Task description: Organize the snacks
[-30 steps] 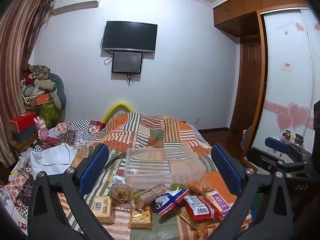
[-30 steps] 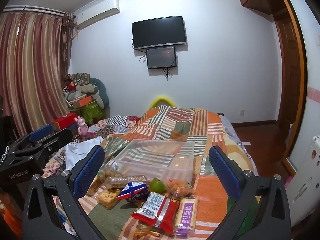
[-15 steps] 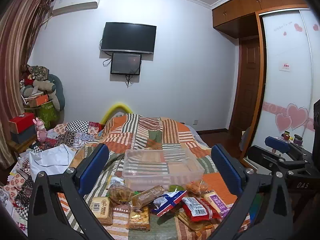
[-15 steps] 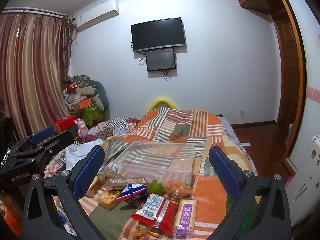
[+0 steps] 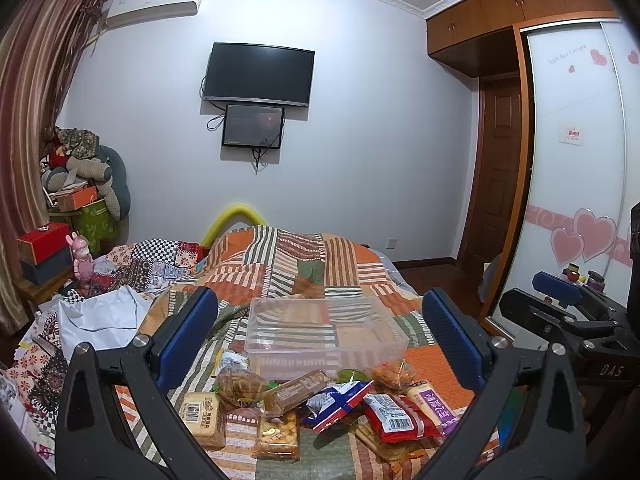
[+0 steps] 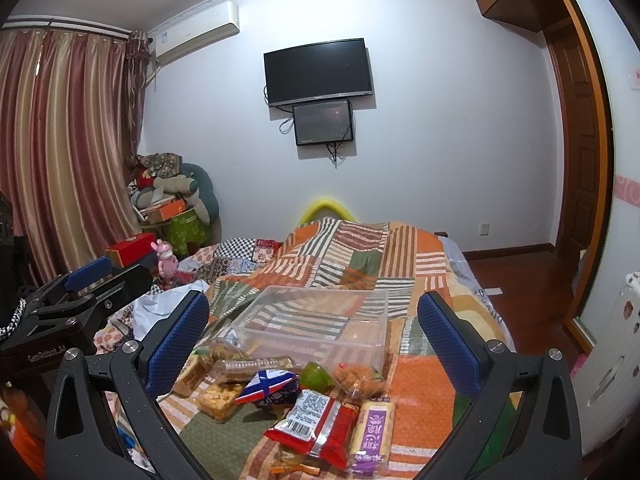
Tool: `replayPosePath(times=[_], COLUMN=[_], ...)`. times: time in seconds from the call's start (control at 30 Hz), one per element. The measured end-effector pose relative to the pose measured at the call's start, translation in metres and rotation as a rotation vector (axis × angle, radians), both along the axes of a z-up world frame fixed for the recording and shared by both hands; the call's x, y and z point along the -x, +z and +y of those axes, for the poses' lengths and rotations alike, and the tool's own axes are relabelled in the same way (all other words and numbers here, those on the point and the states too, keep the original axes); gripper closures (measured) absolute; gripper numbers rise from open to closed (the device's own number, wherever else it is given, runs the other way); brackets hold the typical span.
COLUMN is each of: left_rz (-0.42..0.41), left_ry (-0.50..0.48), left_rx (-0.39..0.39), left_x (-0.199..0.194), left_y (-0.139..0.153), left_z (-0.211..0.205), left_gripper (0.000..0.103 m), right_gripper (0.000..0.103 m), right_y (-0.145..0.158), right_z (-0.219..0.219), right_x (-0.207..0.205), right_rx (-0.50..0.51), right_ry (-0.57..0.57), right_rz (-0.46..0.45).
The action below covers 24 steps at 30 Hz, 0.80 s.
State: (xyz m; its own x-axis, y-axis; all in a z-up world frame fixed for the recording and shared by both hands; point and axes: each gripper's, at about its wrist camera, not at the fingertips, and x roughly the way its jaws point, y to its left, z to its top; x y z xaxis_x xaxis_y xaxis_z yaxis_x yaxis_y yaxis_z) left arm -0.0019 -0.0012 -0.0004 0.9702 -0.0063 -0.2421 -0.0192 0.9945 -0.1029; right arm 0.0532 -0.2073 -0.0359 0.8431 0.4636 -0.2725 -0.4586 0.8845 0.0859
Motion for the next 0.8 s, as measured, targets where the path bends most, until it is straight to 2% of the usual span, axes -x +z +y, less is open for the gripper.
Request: replayPosePath(times=[0.8], left_rz=[-0.001], left_ry=[-0.001], left_rx=[0.005], left_x=[0.0006], left_y=[-0.0005], left_z=[0.0006], left_gripper=[0.000], right_gripper=[0.000], right_y=[0.0007], right_z=[0.0013], right_x=[0.0030], right_rx=[-0.001], right_ry=[0.002], right_rz=[-0.005])
